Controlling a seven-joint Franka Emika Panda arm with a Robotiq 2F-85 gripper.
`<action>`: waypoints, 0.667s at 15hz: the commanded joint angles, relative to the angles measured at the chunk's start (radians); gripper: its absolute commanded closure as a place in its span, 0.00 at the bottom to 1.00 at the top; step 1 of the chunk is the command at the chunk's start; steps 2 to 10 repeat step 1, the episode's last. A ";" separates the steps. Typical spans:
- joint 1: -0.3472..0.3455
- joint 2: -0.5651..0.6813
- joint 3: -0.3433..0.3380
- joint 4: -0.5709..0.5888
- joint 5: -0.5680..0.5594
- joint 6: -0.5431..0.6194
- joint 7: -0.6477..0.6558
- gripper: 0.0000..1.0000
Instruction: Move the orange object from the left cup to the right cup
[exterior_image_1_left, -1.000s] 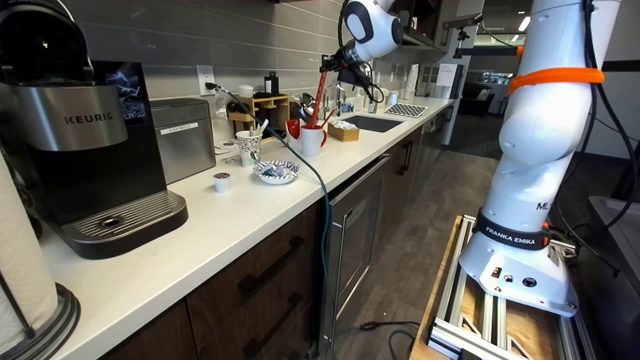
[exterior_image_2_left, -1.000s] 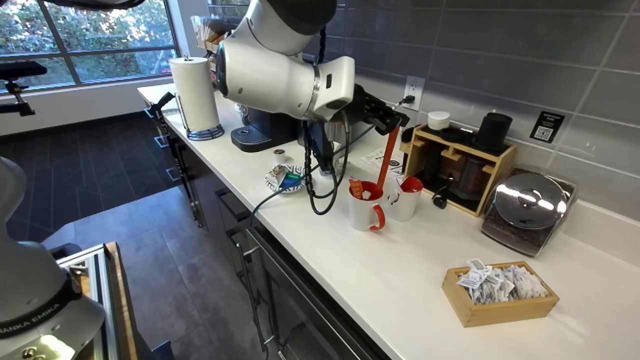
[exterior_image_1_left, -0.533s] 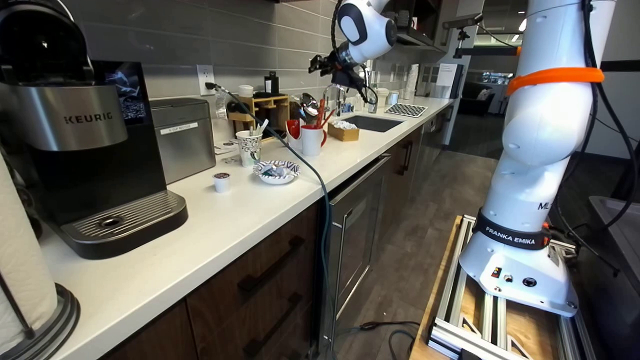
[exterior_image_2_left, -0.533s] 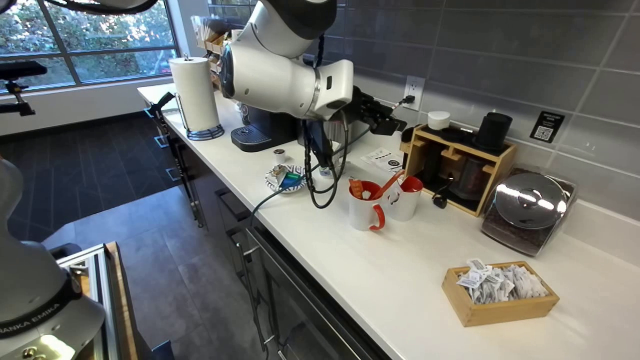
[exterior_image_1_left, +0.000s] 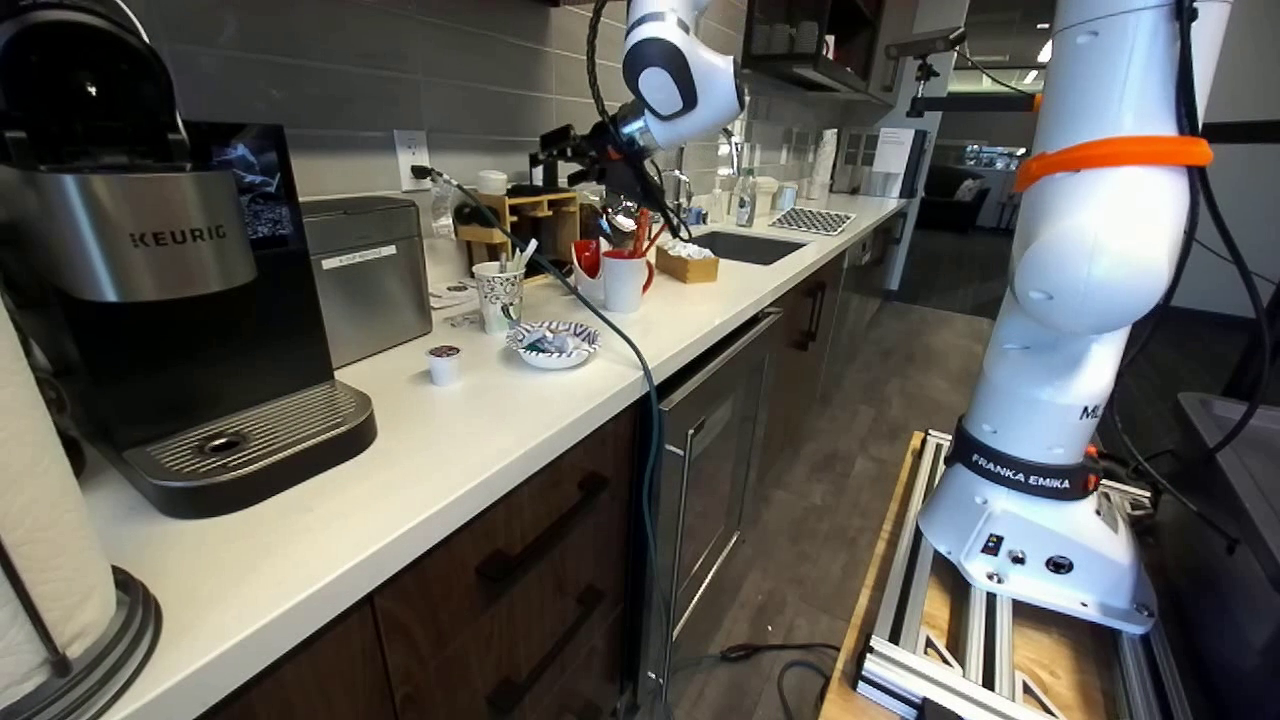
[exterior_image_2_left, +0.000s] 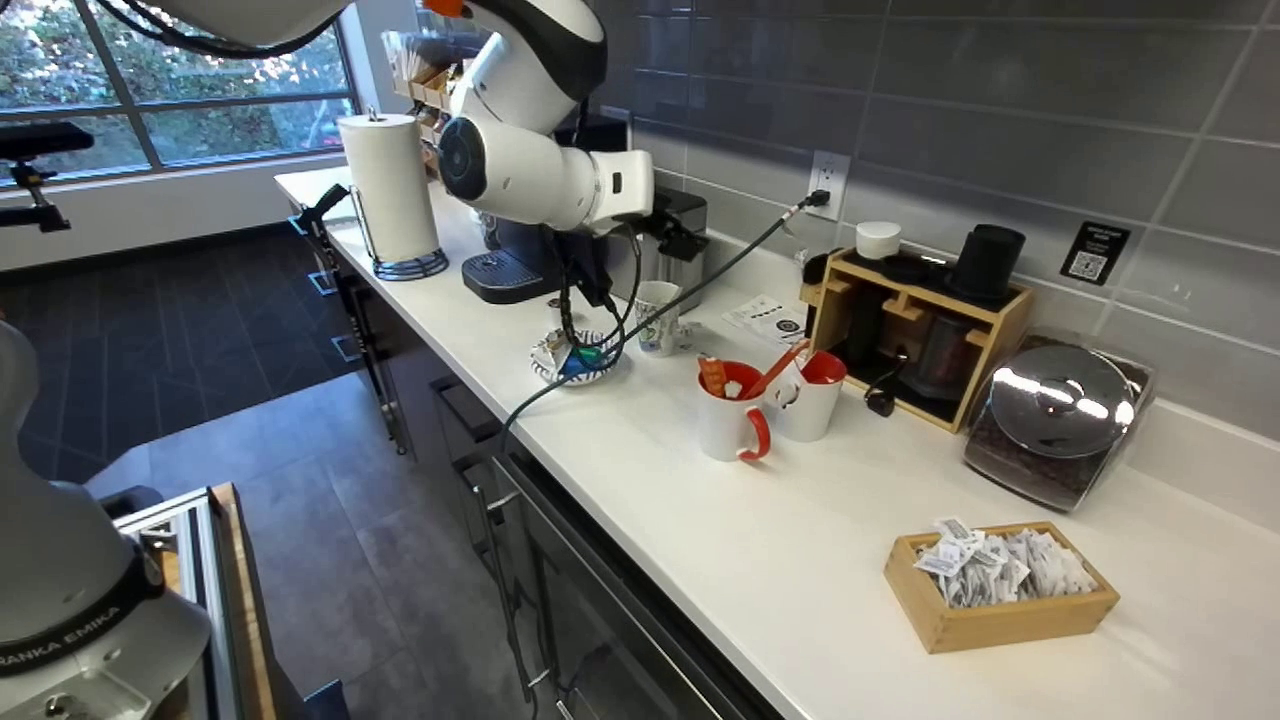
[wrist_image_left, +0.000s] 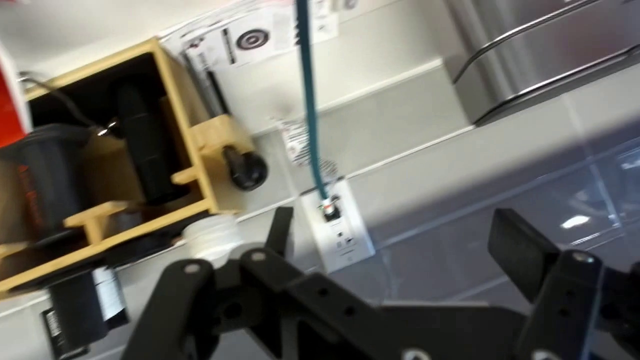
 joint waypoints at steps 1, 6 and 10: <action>0.018 -0.004 0.001 -0.022 -0.077 -0.036 0.069 0.00; 0.018 -0.004 0.001 -0.022 -0.077 -0.036 0.069 0.00; 0.018 -0.004 0.001 -0.022 -0.077 -0.036 0.069 0.00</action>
